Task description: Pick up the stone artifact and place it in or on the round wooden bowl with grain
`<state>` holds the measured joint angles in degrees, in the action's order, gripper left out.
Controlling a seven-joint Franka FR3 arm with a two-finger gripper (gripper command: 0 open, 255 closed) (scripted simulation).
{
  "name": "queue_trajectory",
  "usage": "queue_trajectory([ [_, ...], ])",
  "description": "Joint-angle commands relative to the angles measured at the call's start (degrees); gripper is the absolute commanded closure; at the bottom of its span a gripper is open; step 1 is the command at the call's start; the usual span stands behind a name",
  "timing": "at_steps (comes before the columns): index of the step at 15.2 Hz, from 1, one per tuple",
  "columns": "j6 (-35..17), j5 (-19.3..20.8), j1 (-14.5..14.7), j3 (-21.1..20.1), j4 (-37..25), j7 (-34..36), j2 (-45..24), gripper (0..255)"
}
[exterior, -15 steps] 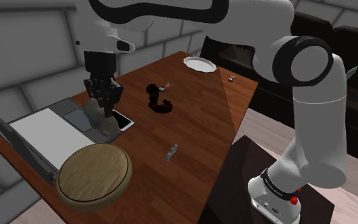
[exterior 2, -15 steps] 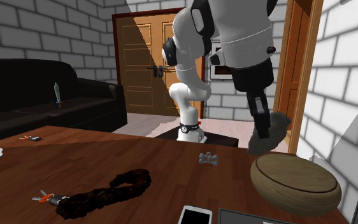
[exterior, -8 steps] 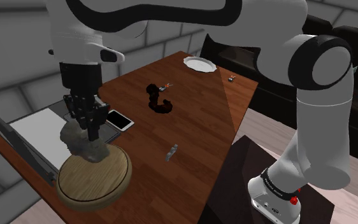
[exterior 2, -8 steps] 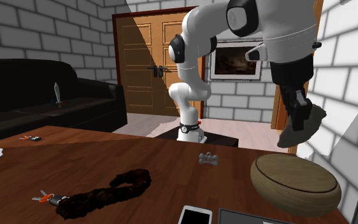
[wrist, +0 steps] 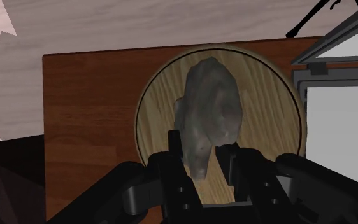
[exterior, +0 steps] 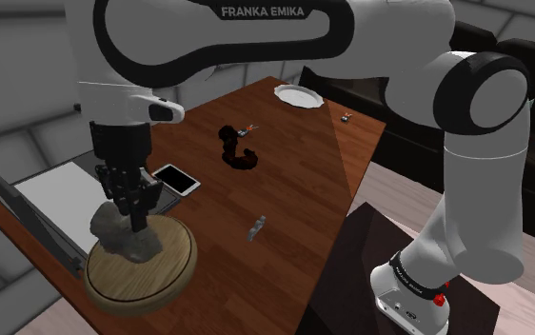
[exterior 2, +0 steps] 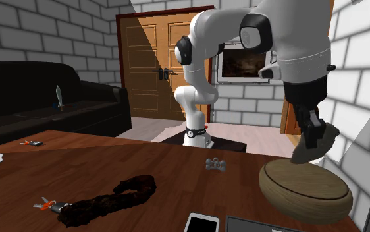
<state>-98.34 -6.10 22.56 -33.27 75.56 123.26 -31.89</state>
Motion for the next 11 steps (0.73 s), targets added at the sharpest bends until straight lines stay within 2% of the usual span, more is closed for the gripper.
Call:
queue_trajectory([
  [1,-1.4,0.1,-0.1,0.1,1.2,-0.4,-0.3,255],
  [8,-6.1,0.3,-0.3,0.5,5.3,-1.5,-1.2,255],
  [11,-6.2,0.3,-0.3,0.5,5.4,-1.6,-1.2,255],
])
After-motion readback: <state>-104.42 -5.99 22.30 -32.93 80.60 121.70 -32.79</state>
